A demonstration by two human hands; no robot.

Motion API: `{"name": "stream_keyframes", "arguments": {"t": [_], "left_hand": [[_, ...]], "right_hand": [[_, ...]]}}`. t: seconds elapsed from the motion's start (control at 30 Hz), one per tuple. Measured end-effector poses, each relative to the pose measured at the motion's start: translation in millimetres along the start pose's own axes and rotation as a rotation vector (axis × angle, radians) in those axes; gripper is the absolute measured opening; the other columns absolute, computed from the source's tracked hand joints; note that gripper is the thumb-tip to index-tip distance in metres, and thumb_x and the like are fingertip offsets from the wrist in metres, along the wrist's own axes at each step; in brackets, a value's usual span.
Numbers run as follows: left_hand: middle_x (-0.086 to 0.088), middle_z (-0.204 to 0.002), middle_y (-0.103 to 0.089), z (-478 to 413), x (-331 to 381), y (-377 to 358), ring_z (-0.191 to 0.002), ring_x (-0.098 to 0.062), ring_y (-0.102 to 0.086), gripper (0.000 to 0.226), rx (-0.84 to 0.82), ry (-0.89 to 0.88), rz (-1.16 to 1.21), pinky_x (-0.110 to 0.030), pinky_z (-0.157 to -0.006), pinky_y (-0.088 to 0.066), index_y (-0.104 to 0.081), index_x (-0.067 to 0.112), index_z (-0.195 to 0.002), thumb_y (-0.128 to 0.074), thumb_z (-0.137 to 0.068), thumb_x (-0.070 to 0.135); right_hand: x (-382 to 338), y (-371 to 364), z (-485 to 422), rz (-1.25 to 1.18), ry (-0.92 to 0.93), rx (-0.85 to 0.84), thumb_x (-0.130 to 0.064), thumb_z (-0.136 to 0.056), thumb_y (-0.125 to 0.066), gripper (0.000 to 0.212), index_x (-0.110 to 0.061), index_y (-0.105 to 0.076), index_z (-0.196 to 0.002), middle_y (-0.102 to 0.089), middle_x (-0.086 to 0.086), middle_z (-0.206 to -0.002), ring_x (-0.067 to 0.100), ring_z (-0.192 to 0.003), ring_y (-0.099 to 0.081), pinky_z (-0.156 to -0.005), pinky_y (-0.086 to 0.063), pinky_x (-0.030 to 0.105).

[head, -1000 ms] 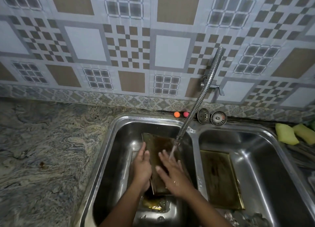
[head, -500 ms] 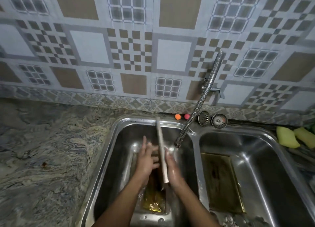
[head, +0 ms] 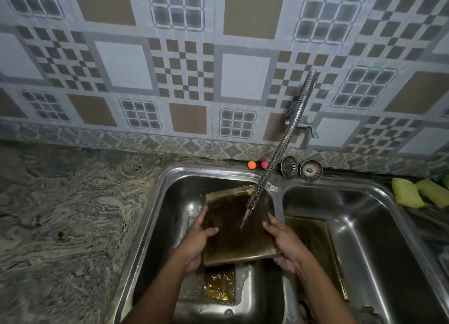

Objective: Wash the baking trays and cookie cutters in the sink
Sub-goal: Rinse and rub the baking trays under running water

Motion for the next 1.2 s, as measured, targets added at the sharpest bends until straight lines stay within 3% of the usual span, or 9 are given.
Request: {"name": "stream_keyframes", "arguments": {"t": [0.1, 0.27, 0.43, 0.53, 0.73, 0.83, 0.93, 1.03, 1.2], "left_hand": [[-0.006, -0.125, -0.058, 0.6, 4.3, 0.2, -0.110, -0.033, -0.063, 0.065, 0.061, 0.018, -0.026, -0.056, -0.086, -0.058, -0.043, 0.046, -0.143, -0.050, -0.098, -0.001], [-0.008, -0.130, -0.059, -0.5, 1.8, -2.6, -0.103, -0.029, -0.066, 0.061, 0.159, -0.027, -0.166, -0.048, -0.079, -0.061, -0.043, 0.040, -0.144, -0.048, -0.099, 0.000], [-0.002, -0.125, -0.064, 2.4, -8.8, -9.9, -0.091, -0.009, -0.072, 0.046, 0.094, -0.163, -0.284, -0.023, -0.066, -0.058, -0.040, 0.040, -0.146, -0.047, -0.105, 0.021], [-0.007, -0.144, -0.054, 3.5, -14.5, -20.3, -0.121, -0.017, -0.061, 0.039, 0.020, -0.177, -0.292, -0.033, -0.094, -0.056, -0.039, 0.053, -0.139, -0.041, -0.105, 0.035], [0.000, -0.153, -0.042, -2.8, -2.3, -17.4, -0.137, -0.015, -0.044, 0.046, 0.158, -0.264, -0.158, -0.023, -0.100, -0.042, -0.032, 0.040, -0.151, -0.037, -0.106, 0.037], [0.003, -0.148, -0.048, -3.1, -5.2, -8.9, -0.127, -0.015, -0.052, 0.049, 0.270, -0.293, -0.183, -0.033, -0.100, -0.047, -0.036, 0.051, -0.144, -0.051, -0.102, 0.031], [0.000, -0.139, -0.055, -4.1, -3.9, -7.5, -0.115, -0.021, -0.063, 0.064, 0.240, -0.253, -0.195, -0.043, -0.088, -0.059, -0.044, 0.071, -0.121, -0.067, -0.093, 0.018], [-0.003, -0.130, -0.060, -2.3, 7.2, -8.9, -0.098, -0.016, -0.069, 0.067, 0.146, -0.220, -0.216, -0.029, -0.070, -0.061, -0.048, 0.046, -0.139, -0.063, -0.092, 0.001], [0.000, -0.117, -0.067, 2.6, 10.8, -10.5, -0.088, -0.012, -0.074, 0.067, 0.093, -0.197, -0.182, -0.033, -0.071, -0.061, -0.047, 0.043, -0.138, -0.057, -0.093, -0.006]], "right_hand": [[-0.1, 0.9, 1.9, 0.397, 0.032, -0.072, -0.010, -0.101, -0.049, 0.036, -0.023, -0.054, -0.134, -0.071, 0.010, -0.115, 0.028, -0.104, -0.069, -0.085, -0.058, 0.036], [14.1, -8.7, -13.0, 1.745, 0.500, 0.106, -0.035, -0.093, -0.059, 0.064, -0.028, -0.032, -0.150, -0.031, 0.000, -0.155, 0.023, -0.143, -0.031, -0.119, -0.026, 0.040], [21.8, -31.7, -32.8, 1.502, 0.401, 0.055, -0.040, -0.098, -0.048, 0.039, -0.023, -0.047, -0.133, -0.052, 0.005, -0.134, 0.023, -0.125, -0.051, -0.105, -0.043, 0.039], [26.1, -41.5, -60.0, 1.541, 0.305, 0.297, -0.054, -0.096, -0.040, 0.059, -0.018, -0.040, -0.143, -0.037, 0.015, -0.148, 0.034, -0.139, -0.031, -0.117, -0.025, 0.051], [45.3, -64.7, -32.7, 1.726, 0.584, -0.362, -0.051, -0.101, -0.027, 0.058, -0.040, -0.010, -0.155, -0.003, -0.017, -0.163, 0.010, -0.150, 0.008, -0.121, 0.008, 0.048], [37.9, -33.3, -31.2, 1.913, 0.589, -0.143, -0.064, -0.097, -0.027, 0.064, -0.039, -0.014, -0.154, -0.003, -0.008, -0.165, 0.017, -0.151, 0.008, -0.120, 0.011, 0.049], [24.4, -3.6, -39.2, 1.701, 0.494, 0.126, -0.062, -0.093, -0.044, 0.069, -0.034, -0.024, -0.153, -0.005, 0.000, -0.164, 0.023, -0.152, 0.001, -0.123, -0.004, 0.044], [14.5, 8.4, -42.1, 1.136, 0.259, 0.022, -0.045, -0.088, -0.067, 0.069, -0.033, -0.035, -0.149, -0.038, 0.001, -0.153, 0.015, -0.133, -0.044, -0.104, -0.043, 0.025], [22.6, 12.3, -38.3, 0.636, 0.290, 0.116, -0.012, -0.087, -0.072, 0.049, -0.032, -0.058, -0.130, -0.063, 0.003, -0.127, 0.007, -0.101, -0.064, -0.080, -0.056, 0.020]]}}
Point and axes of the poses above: each hand's wrist, its own z-axis away from the middle knuckle, its own y-axis out of the back of the hand, x = y × z, the point moved 1 cm from there along -z, towards the middle knuckle
